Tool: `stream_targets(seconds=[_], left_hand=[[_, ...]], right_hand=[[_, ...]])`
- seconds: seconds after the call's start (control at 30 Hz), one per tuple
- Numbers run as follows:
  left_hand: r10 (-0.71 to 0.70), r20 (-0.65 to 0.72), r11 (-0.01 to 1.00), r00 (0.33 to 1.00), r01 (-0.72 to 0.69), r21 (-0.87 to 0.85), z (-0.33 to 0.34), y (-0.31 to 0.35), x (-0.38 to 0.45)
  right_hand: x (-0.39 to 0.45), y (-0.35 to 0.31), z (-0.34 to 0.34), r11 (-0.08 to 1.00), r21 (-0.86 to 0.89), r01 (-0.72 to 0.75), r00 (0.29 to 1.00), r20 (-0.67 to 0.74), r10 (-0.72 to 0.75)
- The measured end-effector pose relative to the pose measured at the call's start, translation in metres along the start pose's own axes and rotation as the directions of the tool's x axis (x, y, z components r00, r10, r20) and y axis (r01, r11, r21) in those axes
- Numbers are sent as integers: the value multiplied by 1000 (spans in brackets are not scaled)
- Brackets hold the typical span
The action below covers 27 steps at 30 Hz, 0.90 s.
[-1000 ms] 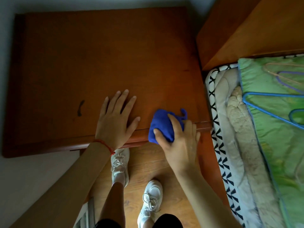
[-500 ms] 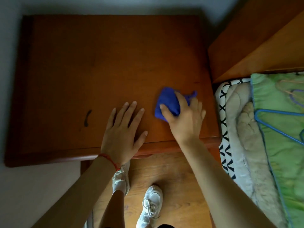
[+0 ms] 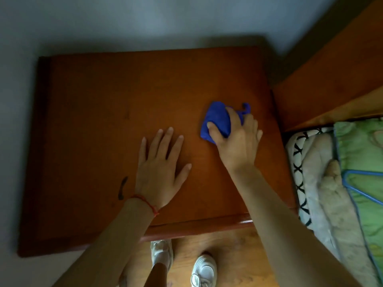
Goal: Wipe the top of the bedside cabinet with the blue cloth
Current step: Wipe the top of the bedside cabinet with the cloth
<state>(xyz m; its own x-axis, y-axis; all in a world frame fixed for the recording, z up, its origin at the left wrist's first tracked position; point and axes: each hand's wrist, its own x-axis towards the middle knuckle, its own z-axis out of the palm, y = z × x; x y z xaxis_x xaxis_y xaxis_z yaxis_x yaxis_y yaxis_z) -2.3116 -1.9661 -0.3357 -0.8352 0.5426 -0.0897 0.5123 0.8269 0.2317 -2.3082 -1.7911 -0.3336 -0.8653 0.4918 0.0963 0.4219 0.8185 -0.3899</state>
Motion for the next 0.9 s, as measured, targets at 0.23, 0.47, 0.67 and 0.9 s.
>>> stream_targets(seconds=[0.23,0.47,0.67,0.9], left_hand=[[12,10,1000,1000,-12,12,7,-4,2],[3,34,1000,999,-3,2,8,-5,2],[13,25,998,1000,-11,-57,2,-7,5],[19,-8,1000,1000,-19,13,-17,-37,71]], right_hand=[[-78,14,-12,999,-1,42,999,8,-42],[33,-13,11,999,24,-34,999,-24,35],[-13,-4,4,1000,-18,15,1000,-26,-16],[93,-20,22,998,35,-60,998,1,60]])
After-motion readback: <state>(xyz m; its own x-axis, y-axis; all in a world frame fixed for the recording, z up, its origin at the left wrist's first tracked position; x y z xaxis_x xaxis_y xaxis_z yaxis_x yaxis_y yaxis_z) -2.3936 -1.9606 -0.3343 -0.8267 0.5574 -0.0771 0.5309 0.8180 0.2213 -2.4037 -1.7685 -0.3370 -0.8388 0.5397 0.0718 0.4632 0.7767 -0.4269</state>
